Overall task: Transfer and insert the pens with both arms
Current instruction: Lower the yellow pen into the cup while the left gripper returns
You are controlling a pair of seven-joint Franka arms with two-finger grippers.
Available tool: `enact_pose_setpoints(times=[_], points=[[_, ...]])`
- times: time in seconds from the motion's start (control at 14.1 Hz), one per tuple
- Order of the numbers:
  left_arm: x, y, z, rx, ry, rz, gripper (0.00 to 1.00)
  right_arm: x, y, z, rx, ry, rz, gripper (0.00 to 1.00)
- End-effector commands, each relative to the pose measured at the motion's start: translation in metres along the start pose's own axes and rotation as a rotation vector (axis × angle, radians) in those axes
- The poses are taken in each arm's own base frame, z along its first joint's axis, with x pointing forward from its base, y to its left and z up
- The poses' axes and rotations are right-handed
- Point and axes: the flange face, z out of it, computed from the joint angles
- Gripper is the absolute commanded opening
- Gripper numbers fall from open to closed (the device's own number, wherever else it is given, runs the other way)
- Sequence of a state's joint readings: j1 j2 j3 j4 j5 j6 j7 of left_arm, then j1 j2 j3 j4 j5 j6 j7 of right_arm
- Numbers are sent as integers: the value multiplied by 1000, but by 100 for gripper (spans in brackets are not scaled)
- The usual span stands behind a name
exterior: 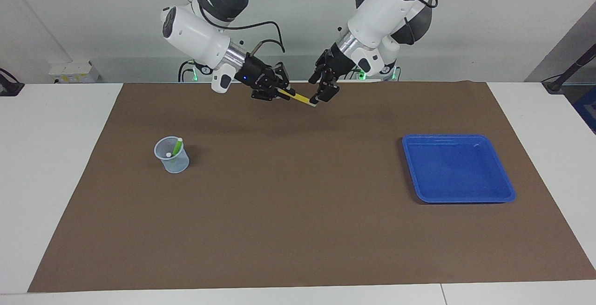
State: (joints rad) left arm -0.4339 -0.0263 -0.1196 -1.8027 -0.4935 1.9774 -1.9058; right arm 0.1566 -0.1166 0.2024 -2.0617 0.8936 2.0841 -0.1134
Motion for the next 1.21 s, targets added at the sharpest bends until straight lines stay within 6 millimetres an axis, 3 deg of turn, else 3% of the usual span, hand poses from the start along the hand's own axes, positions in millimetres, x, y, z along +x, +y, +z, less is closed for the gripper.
enact_pose_setpoints(times=[0.0,0.07,0.28,0.35,0.64,0.85,1.13], points=[[49,23,-32,-68,-5,-101,100,1,9,-22,-117,-19,-43,0],[66,32,-42,-90,-4,-126,100,4,13,-33,-189,-30,-81,0],[149,62,-87,-173,-3,-280,100,12,32,-66,-416,-75,-156,0],[167,67,-98,-194,-2,-305,100,13,39,-77,-462,-82,-160,0],[205,78,-129,-280,-10,-370,100,15,69,-118,-620,-143,-221,0],[207,77,-131,-288,7,-307,100,14,82,-134,-765,-169,-261,0],[207,76,-128,-275,161,-93,100,14,105,-152,-864,-185,-302,0]])
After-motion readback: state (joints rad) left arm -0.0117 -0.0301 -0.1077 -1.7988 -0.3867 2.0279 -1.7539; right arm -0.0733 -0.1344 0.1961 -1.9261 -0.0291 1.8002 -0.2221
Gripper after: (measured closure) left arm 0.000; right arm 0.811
